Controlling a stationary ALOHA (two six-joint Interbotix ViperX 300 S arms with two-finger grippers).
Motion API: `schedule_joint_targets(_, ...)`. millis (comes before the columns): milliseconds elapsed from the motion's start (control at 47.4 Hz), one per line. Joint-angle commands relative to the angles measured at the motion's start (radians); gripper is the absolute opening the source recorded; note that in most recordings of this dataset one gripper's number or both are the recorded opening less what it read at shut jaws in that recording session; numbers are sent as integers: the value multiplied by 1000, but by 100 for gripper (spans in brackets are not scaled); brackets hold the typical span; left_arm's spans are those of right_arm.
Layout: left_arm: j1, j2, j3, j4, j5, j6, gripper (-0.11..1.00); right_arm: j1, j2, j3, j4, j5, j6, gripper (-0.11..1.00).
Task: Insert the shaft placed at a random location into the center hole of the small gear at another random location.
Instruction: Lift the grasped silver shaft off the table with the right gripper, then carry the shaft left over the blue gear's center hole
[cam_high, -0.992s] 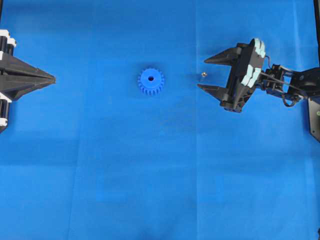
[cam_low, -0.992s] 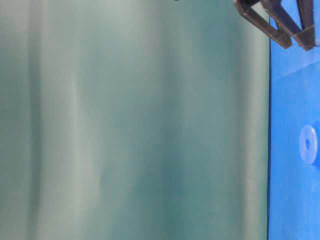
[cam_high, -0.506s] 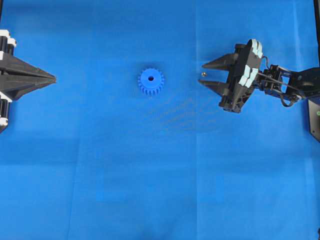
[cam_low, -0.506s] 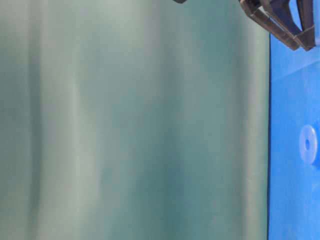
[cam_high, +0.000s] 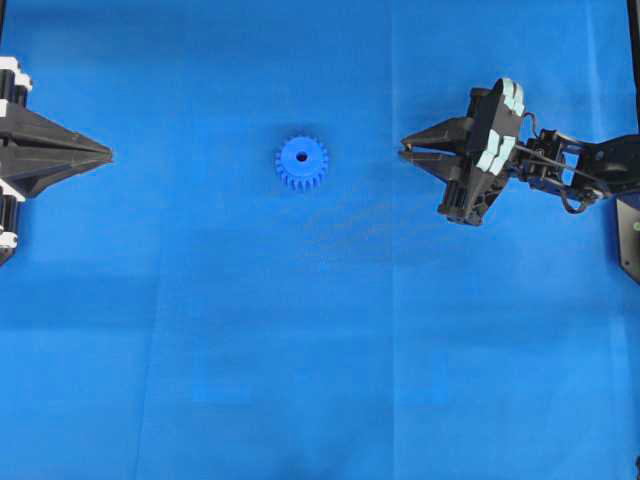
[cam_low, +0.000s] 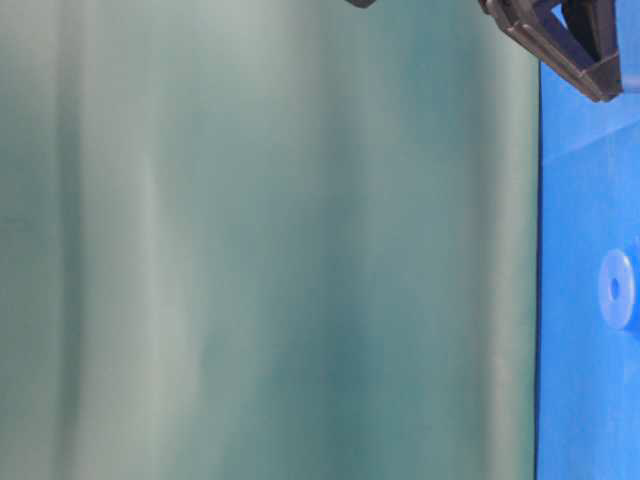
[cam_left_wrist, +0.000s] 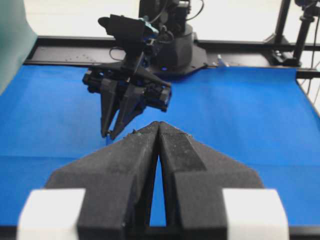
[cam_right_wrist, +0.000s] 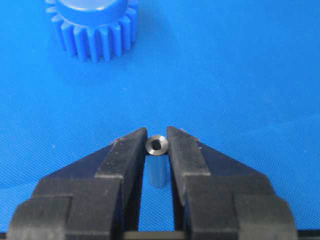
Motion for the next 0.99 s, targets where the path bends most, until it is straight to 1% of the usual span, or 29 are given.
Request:
schedule_joint_targets(0, 3, 5, -11, 2, -5, -3, 0, 2, -69, -14, 2, 20, 0, 3)
schedule_joint_targets(253, 3, 3, -11, 0, -2, -11, 0, -6, -245, -37, 2, 221, -12, 3)
schedule_joint_targets(422, 3, 2, -12, 0, -2, -11, 0, -6, -287, -44, 2, 256, -23, 3)
schedule_joint_targets(696, 3, 2, -11, 2, -2, -11, 0, -6, -270, -63, 2, 259, -23, 3)
schedule_joint_targets(844, 3, 2, -11, 0, -3, -11, 0, 5, -227, -115, 2, 261, -20, 3)
schedule_joint_targets(971, 3, 0, -11, 0, -3, -11, 0, 15, -170, -183, 2, 264, -21, 3)
